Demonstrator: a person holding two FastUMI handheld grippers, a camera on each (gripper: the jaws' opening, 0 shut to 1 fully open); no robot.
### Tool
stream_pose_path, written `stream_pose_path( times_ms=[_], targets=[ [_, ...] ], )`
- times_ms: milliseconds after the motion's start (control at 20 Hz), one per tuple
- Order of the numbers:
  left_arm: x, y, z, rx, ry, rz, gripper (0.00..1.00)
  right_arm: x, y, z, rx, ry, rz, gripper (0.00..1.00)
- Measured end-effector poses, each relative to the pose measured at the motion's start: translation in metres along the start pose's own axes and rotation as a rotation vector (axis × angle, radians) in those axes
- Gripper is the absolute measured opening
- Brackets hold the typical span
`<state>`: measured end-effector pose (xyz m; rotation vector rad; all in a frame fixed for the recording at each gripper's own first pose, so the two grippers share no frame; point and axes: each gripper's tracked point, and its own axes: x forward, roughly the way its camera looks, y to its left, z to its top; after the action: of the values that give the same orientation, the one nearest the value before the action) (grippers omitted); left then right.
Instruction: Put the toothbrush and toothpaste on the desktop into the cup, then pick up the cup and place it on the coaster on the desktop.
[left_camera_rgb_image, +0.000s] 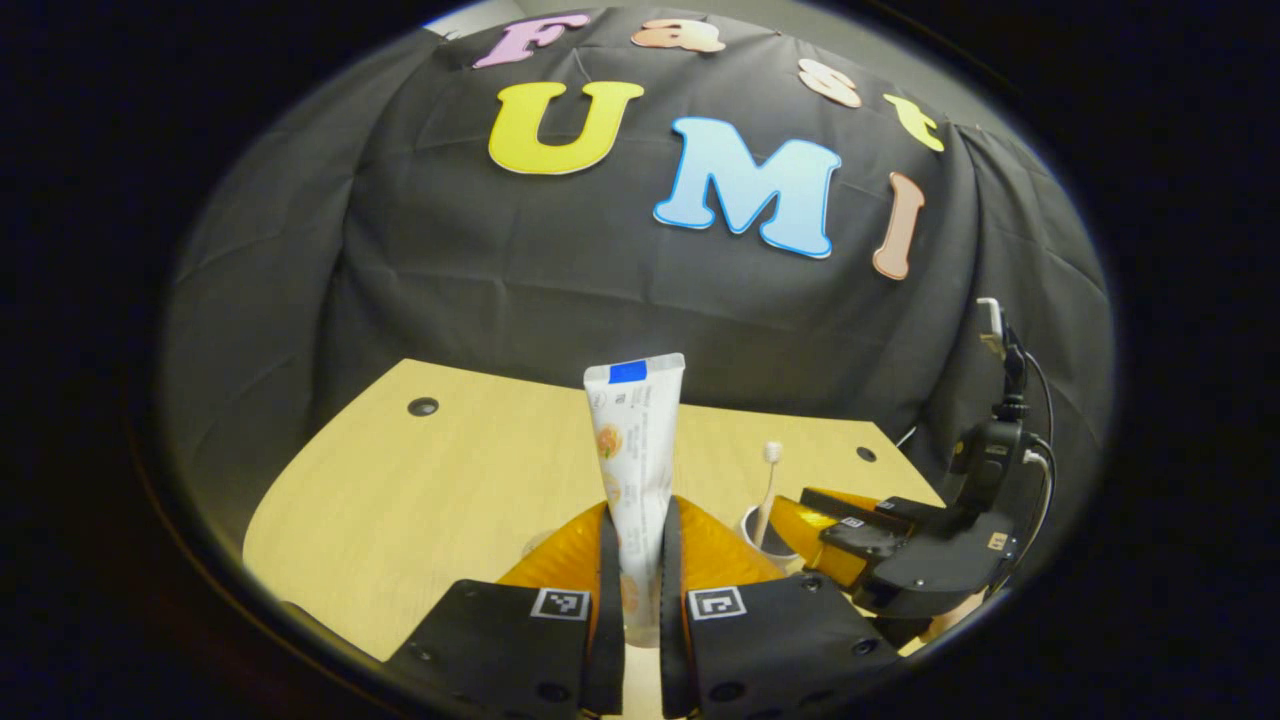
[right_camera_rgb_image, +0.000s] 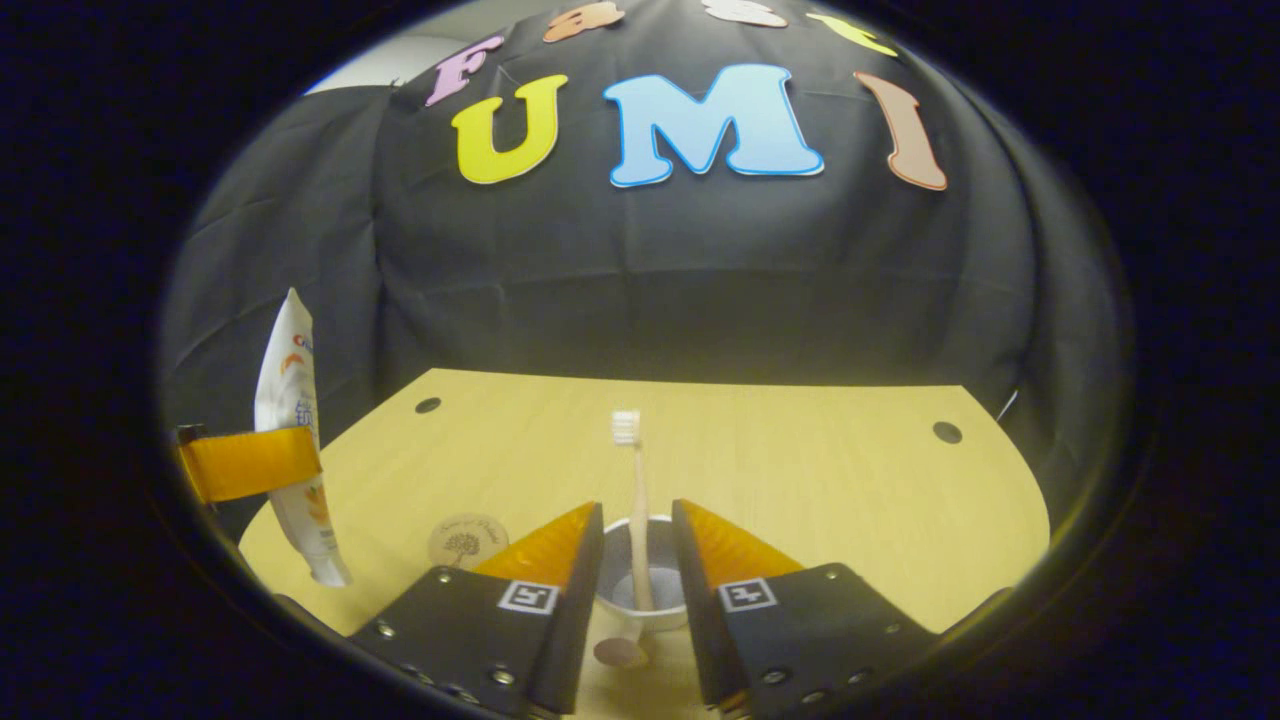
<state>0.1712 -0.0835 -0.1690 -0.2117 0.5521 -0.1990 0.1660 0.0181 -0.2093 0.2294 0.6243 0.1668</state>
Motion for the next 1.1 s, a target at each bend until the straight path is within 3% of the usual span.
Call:
stream_pose_path(
  times_ms=[50, 150, 650, 1100],
  targets=[
    [0.001, -0.002, 0.0, 0.0, -0.001, -0.004, 0.22, -0.005, -0.001, 0.0, 0.001, -0.001, -0.004, 0.68],
    [0.003, -0.006, 0.0, 0.001, -0.005, -0.012, 0.22, -0.012, -0.004, 0.002, 0.005, -0.011, -0.01, 0.87],
    [0.041, -0.051, 0.014, -0.032, -0.078, -0.131, 0.22, -0.067, -0.05, 0.032, 0.03, -0.103, -0.107, 0.87],
    [0.086, -0.096, 0.024, -0.06, -0.158, -0.245, 0.22, -0.111, -0.085, 0.032, 0.068, -0.115, -0.179, 0.87]
  ],
)
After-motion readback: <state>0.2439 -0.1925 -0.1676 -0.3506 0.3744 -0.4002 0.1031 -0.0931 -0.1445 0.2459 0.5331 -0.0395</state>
